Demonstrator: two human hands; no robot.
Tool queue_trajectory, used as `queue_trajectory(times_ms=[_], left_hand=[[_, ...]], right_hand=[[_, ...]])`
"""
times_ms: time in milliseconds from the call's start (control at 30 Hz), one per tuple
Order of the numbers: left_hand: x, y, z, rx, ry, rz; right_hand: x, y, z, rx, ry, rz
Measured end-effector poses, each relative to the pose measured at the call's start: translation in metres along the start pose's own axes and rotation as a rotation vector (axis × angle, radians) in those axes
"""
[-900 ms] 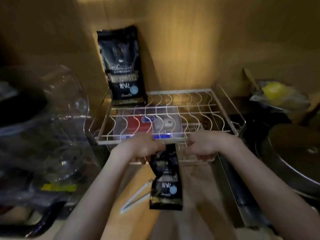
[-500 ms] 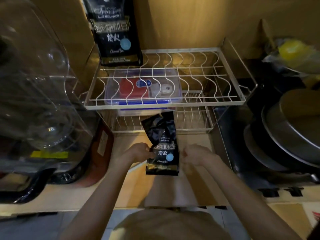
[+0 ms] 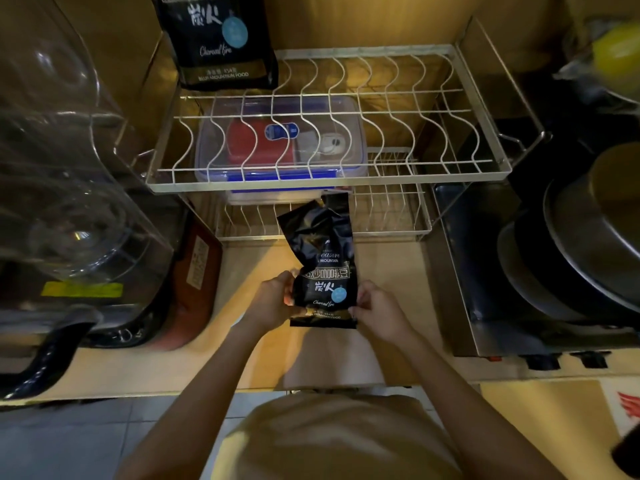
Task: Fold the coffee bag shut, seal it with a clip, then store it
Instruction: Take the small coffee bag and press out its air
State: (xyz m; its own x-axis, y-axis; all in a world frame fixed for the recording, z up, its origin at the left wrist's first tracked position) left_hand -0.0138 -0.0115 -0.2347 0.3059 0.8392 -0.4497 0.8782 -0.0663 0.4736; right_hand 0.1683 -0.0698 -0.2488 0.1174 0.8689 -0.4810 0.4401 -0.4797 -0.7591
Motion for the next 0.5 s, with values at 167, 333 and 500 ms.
queue_trajectory(times_ms=[167,333,500], left_hand=[[-0.005,-0.004,0.004,0.039,0.030,0.063],[-0.015,-0.001,0.006,0.048,0.187,0.110],[-0.017,-0.007,0.021,0.117,0.154,0.126]], right_hand=[[0.003,0.004,0.003,0.035,-0.042,-0.009],[0.002,0.007,-0.006,-0.002,0.051,-0.104],[-0.008,0.018,0.008,-0.022,0.119,-0.131]])
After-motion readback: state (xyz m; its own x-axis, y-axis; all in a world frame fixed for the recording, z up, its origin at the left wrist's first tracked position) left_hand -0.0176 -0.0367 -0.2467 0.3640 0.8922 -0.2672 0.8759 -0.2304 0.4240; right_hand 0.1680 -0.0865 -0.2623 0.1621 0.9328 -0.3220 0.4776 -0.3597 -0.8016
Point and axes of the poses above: each hand's wrist, its own x-axis towards the middle knuckle, its own z-axis out of the palm, y = z × x, the point moved 5 cm from there along x, towards the middle knuckle, and after that the axes turned 10 degrees about x, right-handed, at the moved point
